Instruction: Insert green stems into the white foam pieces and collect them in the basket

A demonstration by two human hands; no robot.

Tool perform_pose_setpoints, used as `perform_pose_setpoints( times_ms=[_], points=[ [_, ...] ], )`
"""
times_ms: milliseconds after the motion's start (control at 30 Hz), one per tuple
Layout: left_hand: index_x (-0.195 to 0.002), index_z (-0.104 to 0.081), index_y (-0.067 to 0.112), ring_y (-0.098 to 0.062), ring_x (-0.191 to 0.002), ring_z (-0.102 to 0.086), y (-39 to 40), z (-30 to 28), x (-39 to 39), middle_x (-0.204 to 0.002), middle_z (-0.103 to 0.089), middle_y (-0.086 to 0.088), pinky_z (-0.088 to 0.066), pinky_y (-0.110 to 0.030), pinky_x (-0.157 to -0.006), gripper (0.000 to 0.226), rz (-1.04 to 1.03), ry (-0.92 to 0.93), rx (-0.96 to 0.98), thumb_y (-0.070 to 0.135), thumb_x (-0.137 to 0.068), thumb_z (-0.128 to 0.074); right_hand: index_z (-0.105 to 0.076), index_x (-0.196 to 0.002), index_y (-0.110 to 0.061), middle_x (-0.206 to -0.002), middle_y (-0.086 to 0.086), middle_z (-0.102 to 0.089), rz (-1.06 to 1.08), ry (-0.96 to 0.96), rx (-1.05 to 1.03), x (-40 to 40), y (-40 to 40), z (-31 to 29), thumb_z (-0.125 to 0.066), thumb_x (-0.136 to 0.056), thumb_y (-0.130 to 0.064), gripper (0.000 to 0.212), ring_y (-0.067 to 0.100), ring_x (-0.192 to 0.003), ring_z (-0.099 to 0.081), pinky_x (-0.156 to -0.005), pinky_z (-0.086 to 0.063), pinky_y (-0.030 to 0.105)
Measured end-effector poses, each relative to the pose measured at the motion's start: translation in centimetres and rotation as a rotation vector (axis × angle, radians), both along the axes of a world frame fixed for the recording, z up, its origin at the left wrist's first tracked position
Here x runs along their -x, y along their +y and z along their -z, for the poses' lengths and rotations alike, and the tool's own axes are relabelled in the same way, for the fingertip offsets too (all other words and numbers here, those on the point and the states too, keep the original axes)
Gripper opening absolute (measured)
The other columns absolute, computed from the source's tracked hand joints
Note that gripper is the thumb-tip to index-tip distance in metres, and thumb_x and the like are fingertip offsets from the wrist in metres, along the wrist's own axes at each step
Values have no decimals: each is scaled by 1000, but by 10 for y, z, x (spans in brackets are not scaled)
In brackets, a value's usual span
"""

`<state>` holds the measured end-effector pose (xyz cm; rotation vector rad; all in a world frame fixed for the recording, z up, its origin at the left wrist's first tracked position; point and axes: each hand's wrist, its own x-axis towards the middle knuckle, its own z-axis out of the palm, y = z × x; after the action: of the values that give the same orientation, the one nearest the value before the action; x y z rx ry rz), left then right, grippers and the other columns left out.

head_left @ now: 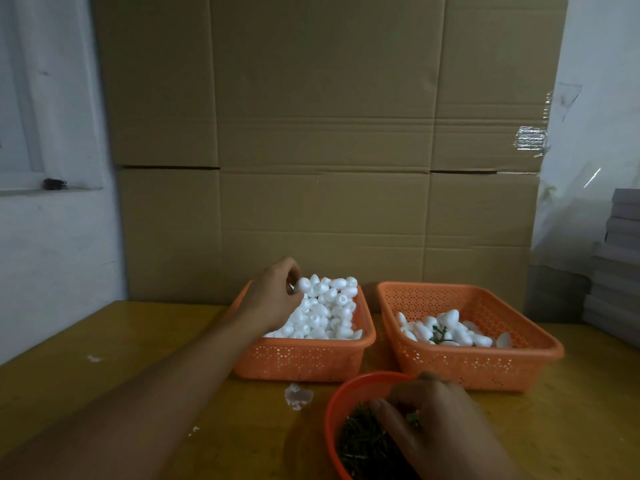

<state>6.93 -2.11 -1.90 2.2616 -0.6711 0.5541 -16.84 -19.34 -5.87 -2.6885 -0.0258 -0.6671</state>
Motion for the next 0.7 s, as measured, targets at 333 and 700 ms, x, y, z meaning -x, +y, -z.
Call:
perform_pose_setpoints(
  times_ms=[333, 700],
  points=[
    [-101, -70, 30, -2, -89, -67, 12, 18, 83, -100, -67, 26, -53, -16, -82, 32, 305, -55, 316, 1, -87, -70, -57, -74, -71, -89, -18, -60, 48, 146, 26, 1, 3, -6, -71, -77, -41, 33, 3, -86, -64, -82, -53, 22],
    [-119, -48, 58, 1, -110, -64, 18, 39, 149, -115, -65, 26, -51, -15, -86, 46, 534, 53, 236, 23, -95, -66, -57, -123, -59, -118, -16, -51, -8, 256, 165, -3, -6, 5, -56, -91, -38, 39, 1, -115, -49, -102, -46, 25]
  ],
)
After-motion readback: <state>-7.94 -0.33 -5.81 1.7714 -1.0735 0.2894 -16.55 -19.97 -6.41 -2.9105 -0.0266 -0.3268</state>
